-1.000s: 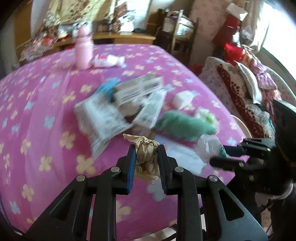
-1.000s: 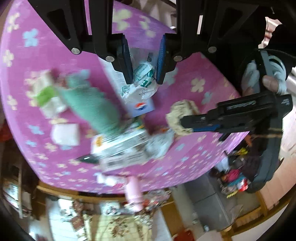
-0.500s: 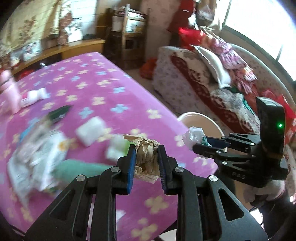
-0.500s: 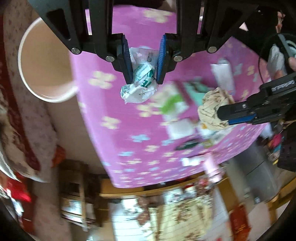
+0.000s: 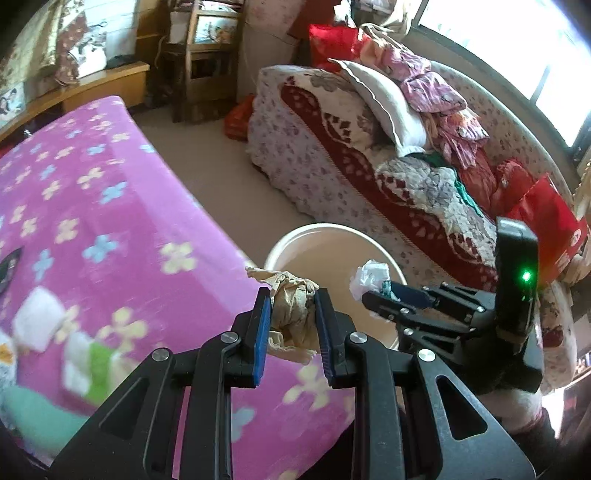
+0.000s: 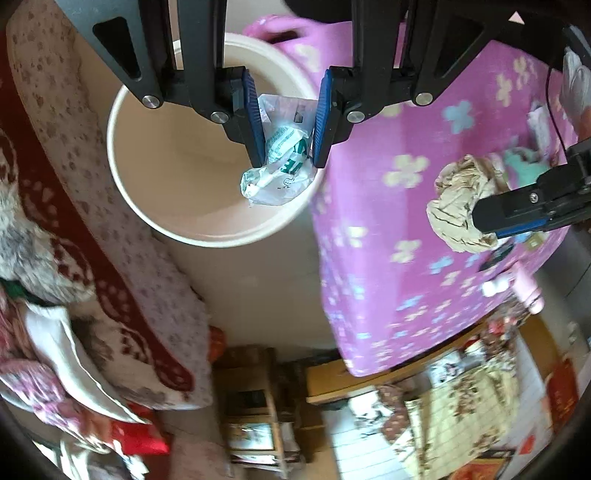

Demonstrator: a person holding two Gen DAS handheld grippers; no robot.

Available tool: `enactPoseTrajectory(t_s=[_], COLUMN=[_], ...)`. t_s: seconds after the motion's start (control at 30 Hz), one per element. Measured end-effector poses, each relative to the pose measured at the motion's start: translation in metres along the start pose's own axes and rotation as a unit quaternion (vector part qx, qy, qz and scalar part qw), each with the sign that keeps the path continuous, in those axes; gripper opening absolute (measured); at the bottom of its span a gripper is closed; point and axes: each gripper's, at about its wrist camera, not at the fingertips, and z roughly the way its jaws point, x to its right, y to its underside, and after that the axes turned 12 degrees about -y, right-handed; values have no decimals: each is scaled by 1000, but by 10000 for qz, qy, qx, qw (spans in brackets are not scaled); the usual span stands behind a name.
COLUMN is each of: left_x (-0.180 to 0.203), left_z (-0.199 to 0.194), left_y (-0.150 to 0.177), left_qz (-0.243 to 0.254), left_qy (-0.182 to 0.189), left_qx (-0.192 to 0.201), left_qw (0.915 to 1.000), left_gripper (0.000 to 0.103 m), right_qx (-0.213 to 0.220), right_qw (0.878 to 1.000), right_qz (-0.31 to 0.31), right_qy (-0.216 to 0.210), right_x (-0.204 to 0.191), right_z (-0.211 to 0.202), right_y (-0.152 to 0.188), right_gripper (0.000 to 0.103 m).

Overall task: Collect trash
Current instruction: 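Carry both items over the white bucket and open both tools to drop them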

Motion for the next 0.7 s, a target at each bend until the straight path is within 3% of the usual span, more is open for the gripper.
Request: enactPoseTrajectory(t_s=[0.17,0.23,0.33,0.53,0.7], left_x=[18,20,13,4,-2], left_z=[23,28,33,26,16], left_y=[-9,-10,-11,-10,-3], left_qz=[-28,-107,-383,-514,-436], left_qy=[118,212,361,278,-109], left_qx=[-24,-72,-220,-182,-16], left_qw=[9999,9997,9984,9981,9990], left_gripper=[27,36,52,52,52], right_qx=[-8,69,138,111,99], right_qw=[9993,9987,9982,9976,9982], right_qz=[181,222,293,487,398], right_qy=[336,449,514,471,445], right_x=[28,35,42,50,42], right_z=[7,7,7,11,12], right_y=[-1,-1,0,6,9], right_gripper=[25,47,50,50,51])
